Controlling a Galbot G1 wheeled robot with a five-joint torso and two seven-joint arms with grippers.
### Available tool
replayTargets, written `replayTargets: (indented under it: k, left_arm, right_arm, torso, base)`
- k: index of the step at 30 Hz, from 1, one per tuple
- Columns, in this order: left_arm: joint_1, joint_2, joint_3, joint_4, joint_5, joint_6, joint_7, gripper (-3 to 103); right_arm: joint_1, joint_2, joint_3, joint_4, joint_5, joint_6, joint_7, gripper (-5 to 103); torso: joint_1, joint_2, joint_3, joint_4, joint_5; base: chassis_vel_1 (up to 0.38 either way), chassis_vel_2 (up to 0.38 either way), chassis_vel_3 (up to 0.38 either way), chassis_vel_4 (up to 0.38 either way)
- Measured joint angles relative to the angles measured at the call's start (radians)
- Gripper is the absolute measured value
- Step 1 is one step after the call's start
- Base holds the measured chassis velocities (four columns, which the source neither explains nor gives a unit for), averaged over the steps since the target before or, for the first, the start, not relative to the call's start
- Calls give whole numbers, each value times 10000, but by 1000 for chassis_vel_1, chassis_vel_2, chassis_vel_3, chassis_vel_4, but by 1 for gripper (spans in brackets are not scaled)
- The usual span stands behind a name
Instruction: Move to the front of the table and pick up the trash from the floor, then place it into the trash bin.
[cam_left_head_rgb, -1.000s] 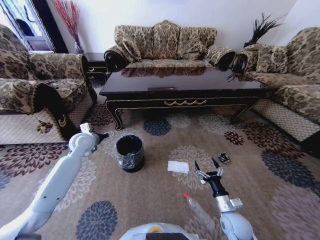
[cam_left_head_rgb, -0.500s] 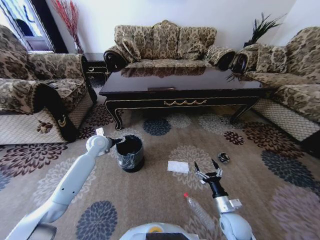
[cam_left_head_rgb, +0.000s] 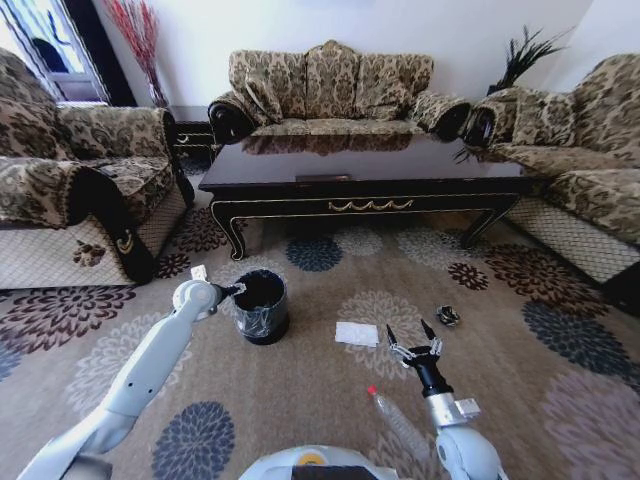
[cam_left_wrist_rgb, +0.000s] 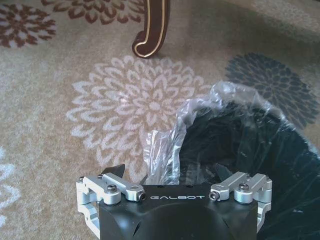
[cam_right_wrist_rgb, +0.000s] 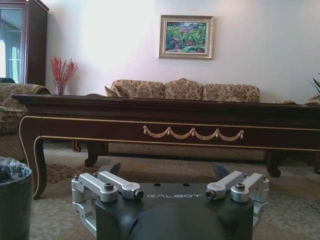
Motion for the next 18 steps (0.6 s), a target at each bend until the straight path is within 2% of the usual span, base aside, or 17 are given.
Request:
replayTargets:
  k: [4,6,8,9,10,12,15,18]
  left_arm:
    - [60,-169,14,277,251,-2,120,102]
    - [95,-249,15,318,355,-5,177,95]
    - [107,-266,15,318,395,-6,203,95]
    - [132,-294,15,308,450,-7,235,85]
    - [152,-313,15,287,483,-8,246,80]
    - [169,-326,15,271,503,-8,252,80]
    - [217,-392,1,283,549,-9,255,63]
    - [236,-425,-20,326,569,-9,260,57]
  right_arm:
    - [-1,11,10,-3,-1,-1,2,100]
    - [-4,34,12,-8,-7,-2,3,100]
    - [-10,40,12,-17,-20,-1,3,100]
    - [-25,50,12,-31,-38,7,3,100]
    - [-39,61,15,-35,-43,18,3,100]
    - [-42,66,17,-36,-46,24,3,100]
    - [-39,76,18,-37,-55,32,4,100]
    - [-37,77,18,-38,-56,33,4,100]
  torso:
    - [0,0,0,0,-1]
    - [0,0,0,0,0]
    - [0,0,0,0,0]
    - [0,0,0,0,1]
    - [0,1,0,0,1]
    - [0,0,0,0,0]
    - [0,0,0,0,1]
    - [0,0,0,0,0]
  base:
    - [0,0,0,0]
    - [0,0,0,0]
    - [0,0,0,0]
    - [0,0,0,0]
    - [0,0,0,0]
    - [0,0,0,0]
    - [0,0,0,0]
    - [0,0,0,0]
